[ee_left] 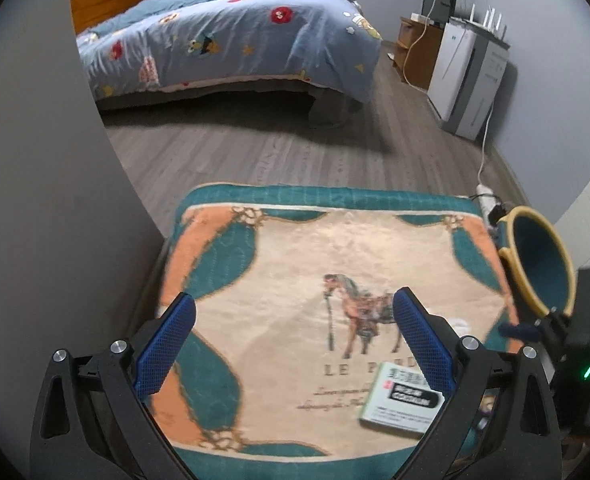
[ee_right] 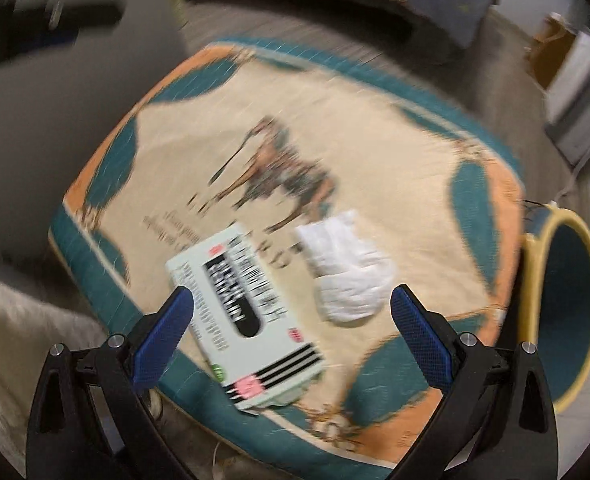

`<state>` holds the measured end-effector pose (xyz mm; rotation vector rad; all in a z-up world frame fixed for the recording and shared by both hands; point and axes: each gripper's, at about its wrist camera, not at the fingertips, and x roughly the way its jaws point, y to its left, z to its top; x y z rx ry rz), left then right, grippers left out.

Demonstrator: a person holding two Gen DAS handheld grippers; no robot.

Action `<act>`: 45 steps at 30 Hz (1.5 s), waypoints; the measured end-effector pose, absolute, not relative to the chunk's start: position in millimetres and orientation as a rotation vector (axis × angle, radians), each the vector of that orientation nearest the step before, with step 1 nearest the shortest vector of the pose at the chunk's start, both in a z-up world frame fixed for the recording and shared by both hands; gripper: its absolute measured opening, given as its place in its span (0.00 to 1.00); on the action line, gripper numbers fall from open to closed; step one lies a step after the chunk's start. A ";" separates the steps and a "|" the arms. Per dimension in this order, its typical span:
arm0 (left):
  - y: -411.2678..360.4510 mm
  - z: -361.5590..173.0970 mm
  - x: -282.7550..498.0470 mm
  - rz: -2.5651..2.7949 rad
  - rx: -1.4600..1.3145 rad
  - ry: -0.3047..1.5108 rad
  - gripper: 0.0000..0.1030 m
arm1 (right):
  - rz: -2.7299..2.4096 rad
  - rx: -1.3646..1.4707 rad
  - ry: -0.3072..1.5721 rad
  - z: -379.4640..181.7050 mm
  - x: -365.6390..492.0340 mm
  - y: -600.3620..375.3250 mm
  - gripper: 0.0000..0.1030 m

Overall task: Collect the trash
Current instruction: 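Grasp the white-and-green COLTALIN medicine box with the right tool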

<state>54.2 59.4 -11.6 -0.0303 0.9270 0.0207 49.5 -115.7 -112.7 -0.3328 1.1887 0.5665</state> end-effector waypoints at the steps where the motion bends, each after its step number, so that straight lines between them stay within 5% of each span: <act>1: 61.9 -10.9 55.3 0.023 -0.028 0.923 0.95 | 0.582 -0.350 1.204 -119.4 47.5 -110.0 0.94; 13: 76.2 -16.2 62.3 0.030 -0.095 0.951 0.95 | 0.635 -0.502 1.304 -174.1 42.0 -86.6 0.94; 16: 71.8 -18.7 63.5 0.023 -0.087 0.965 0.95 | 0.667 -0.486 1.318 -174.5 41.3 -85.6 0.80; 28: 57.6 -28.0 65.1 0.024 -0.013 0.987 0.95 | 0.575 -0.379 1.178 -110.6 67.1 -116.1 0.75; 30: 55.1 -31.4 65.9 0.026 -0.003 0.996 0.95 | 0.516 -0.322 1.176 -103.9 86.3 -140.2 0.54; 32: 52.0 -33.7 66.8 0.023 0.007 1.001 0.95 | 0.438 -0.292 1.190 -107.6 98.0 -154.3 0.51; 35: 43.8 -38.9 69.1 0.009 0.036 1.012 0.95 | 0.357 -0.288 1.236 -120.6 108.2 -170.0 0.17; 43: 22.9 -57.7 74.1 -0.050 0.073 1.044 0.95 | 0.319 -0.197 1.279 -132.8 109.4 -191.6 0.13; 45: 12.8 -67.5 74.9 -0.081 0.089 1.065 0.95 | 0.321 -0.189 1.278 -131.1 110.1 -191.7 0.01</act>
